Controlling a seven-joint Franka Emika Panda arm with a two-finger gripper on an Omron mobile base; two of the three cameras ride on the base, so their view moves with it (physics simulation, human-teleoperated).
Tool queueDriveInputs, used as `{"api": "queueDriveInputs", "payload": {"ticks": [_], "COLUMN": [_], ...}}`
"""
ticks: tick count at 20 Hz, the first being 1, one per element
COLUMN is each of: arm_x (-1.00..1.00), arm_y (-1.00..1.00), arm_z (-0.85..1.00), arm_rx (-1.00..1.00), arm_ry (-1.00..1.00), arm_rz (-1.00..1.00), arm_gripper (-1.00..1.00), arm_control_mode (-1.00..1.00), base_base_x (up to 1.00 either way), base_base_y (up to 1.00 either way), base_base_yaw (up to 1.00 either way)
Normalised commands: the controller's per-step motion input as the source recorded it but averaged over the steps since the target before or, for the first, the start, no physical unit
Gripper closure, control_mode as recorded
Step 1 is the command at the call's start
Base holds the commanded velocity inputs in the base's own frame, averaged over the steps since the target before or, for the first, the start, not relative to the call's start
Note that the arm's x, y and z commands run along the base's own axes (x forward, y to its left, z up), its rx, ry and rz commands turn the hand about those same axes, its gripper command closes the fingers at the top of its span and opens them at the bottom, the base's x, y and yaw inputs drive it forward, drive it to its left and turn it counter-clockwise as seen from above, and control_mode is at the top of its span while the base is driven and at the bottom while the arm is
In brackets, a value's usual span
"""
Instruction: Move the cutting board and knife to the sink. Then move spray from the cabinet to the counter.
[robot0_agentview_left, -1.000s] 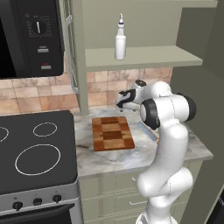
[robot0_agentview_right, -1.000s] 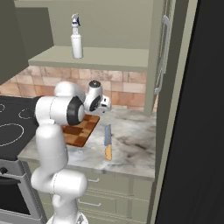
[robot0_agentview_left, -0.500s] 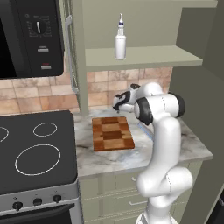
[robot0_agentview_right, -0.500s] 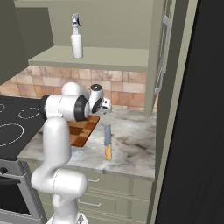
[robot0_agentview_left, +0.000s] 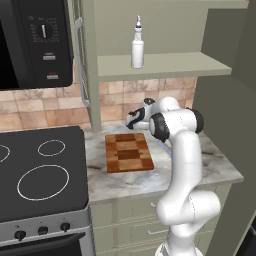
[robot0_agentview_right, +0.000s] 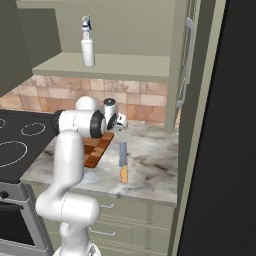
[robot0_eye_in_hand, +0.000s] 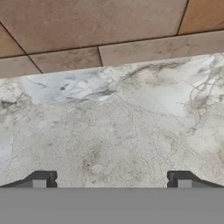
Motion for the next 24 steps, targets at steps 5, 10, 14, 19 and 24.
{"api": "queueDriveInputs", "payload": {"ticks": [5,10,14,19,24], "arm_x": [0.17,0.02,-0.04,-0.43,-0.69], "arm_y": [0.1,0.09,0.02,0.0,0.0], "arm_z": [-0.21,-0.18,-0.11,-0.07,-0.08], "arm_rx": [0.0,-0.01,0.0,0.0,0.0], "arm_ry": [0.0,0.0,0.0,-0.02,0.0], "arm_rz": [-0.09,-0.09,-0.07,-0.05,-0.01], "arm_gripper": [-1.0,-1.0,-1.0,-1.0,-1.0], "arm_control_mode": [-1.0,-1.0,-1.0,-1.0,-1.0], "base_base_x": [0.0,0.0,0.0,0.0,0.0], "base_base_y": [0.0,0.0,0.0,0.0,0.0], "base_base_yaw": [0.0,0.0,0.0,0.0,0.0]}}
